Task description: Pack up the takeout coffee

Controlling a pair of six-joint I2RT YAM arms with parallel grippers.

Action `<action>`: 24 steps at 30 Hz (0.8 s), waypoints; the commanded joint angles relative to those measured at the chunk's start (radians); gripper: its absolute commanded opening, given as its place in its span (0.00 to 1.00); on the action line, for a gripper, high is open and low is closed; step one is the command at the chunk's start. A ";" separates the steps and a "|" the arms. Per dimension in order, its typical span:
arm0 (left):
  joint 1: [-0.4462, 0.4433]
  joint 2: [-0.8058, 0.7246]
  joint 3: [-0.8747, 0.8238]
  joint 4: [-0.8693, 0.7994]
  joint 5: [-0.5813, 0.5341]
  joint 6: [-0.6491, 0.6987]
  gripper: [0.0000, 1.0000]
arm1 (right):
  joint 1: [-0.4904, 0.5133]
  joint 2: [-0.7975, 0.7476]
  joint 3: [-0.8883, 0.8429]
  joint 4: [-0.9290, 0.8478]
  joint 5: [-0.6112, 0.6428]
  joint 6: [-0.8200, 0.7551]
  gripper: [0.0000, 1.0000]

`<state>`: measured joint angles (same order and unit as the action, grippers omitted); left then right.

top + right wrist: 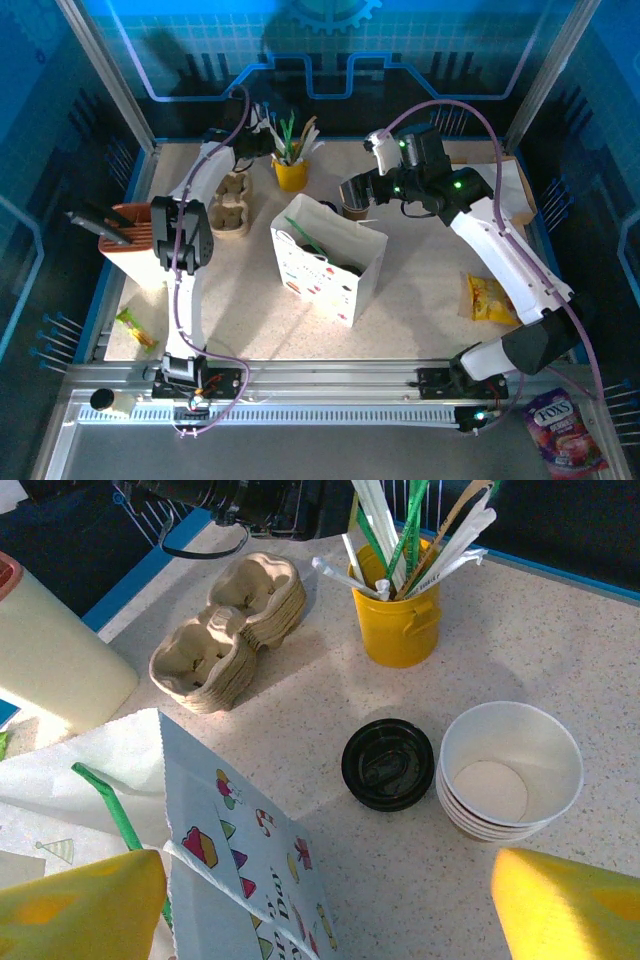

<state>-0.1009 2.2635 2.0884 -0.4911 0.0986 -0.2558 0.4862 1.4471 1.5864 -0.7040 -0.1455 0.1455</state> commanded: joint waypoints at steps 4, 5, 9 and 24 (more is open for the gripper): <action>0.006 -0.109 -0.044 0.014 0.039 -0.023 0.14 | 0.012 -0.010 0.010 -0.015 -0.004 -0.004 0.86; 0.007 -0.122 -0.053 0.017 0.038 -0.025 0.14 | 0.012 -0.011 0.009 -0.015 -0.003 -0.004 0.86; 0.007 -0.177 -0.099 0.035 0.027 -0.028 0.14 | 0.013 -0.011 0.006 -0.014 -0.006 -0.005 0.86; 0.005 -0.397 -0.243 0.092 -0.025 -0.018 0.13 | 0.012 -0.019 -0.006 0.001 -0.013 -0.016 0.86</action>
<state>-0.1009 1.9419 1.8610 -0.4229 0.0940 -0.2630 0.4862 1.4467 1.5856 -0.7036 -0.1459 0.1425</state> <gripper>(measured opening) 0.128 0.859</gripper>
